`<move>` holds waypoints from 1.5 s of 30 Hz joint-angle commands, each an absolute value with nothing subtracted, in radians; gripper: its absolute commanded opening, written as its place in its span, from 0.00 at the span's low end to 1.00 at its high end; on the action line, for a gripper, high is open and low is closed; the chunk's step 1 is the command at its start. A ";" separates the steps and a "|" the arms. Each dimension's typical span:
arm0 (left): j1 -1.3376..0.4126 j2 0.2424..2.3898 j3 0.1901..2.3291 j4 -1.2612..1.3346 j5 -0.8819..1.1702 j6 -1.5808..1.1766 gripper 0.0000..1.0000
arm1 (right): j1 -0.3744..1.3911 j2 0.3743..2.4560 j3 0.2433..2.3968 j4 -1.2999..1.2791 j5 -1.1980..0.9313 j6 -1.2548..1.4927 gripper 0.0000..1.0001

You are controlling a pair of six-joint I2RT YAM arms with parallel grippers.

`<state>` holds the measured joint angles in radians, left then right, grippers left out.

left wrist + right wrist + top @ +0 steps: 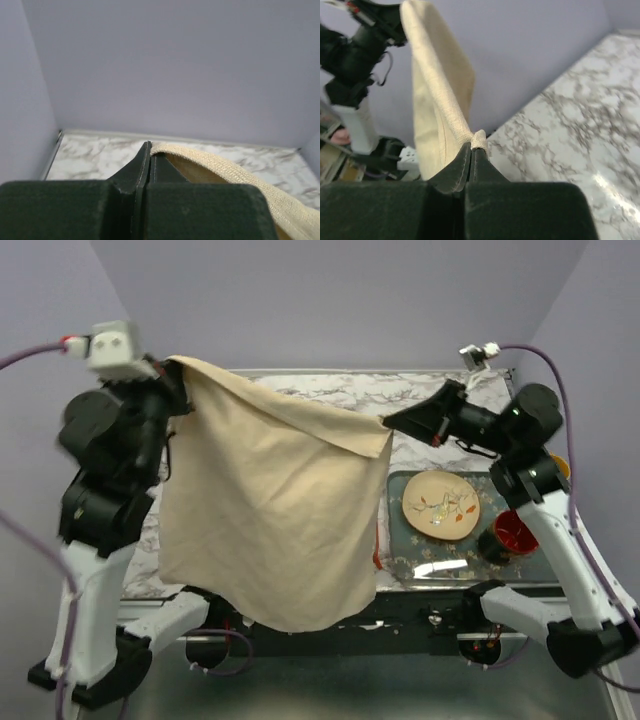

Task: Fold the napkin, place the utensils inside, and roll it up
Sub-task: Flatten the napkin out

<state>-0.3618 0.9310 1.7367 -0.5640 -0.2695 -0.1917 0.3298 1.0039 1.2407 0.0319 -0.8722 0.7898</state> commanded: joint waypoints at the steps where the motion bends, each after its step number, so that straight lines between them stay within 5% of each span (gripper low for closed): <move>1: -0.312 1.256 1.614 -0.591 -0.543 -0.166 0.00 | 0.325 1.254 1.276 -0.229 -0.606 0.661 0.01; 5: -0.201 1.662 1.673 -0.632 -0.445 -0.204 0.00 | 0.324 1.535 1.350 -0.193 -0.488 0.622 0.01; 8: -0.183 1.967 1.831 -0.626 -0.614 -0.144 0.05 | 0.321 1.809 1.522 -0.184 -0.403 0.571 0.02; 11: -0.175 2.144 2.035 -0.682 -0.682 -0.100 0.58 | 0.285 2.074 1.885 -0.365 -0.413 0.488 0.44; 14: -0.179 2.105 2.058 -0.664 -0.664 -0.107 0.94 | 0.281 2.207 2.142 -0.640 -0.289 0.331 0.61; 16: -0.184 2.054 2.043 -0.661 -0.664 -0.136 0.99 | 0.281 2.214 2.166 -0.661 -0.233 0.304 0.76; 24: -0.131 1.798 1.691 -0.643 -0.289 -0.423 0.84 | 0.398 2.060 1.885 -0.537 -0.173 0.298 0.77; 26: -0.094 1.796 1.617 -0.634 -0.128 -0.480 0.64 | 0.437 2.078 1.885 -0.512 -0.161 0.316 0.70; 29: -0.077 1.777 1.533 -0.614 -0.056 -0.534 0.60 | 0.455 2.130 1.898 -0.491 -0.243 0.395 0.45; 33: -0.097 1.752 1.378 -0.474 0.085 -0.578 0.54 | 0.500 2.166 1.841 -0.377 -0.302 0.465 0.40; 37: -0.100 1.808 1.313 -0.485 0.066 -0.641 0.36 | 0.548 2.212 1.849 -0.377 -0.296 0.482 0.34; 45: -0.100 1.790 1.181 -0.544 -0.101 -0.716 0.56 | 0.643 2.319 1.970 -0.679 -0.037 0.359 0.42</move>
<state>-0.1032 1.8236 1.2396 -0.5194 -0.0223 -0.6426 0.5835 2.2494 1.8828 -0.4709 -0.1963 0.4305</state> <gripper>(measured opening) 0.502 0.367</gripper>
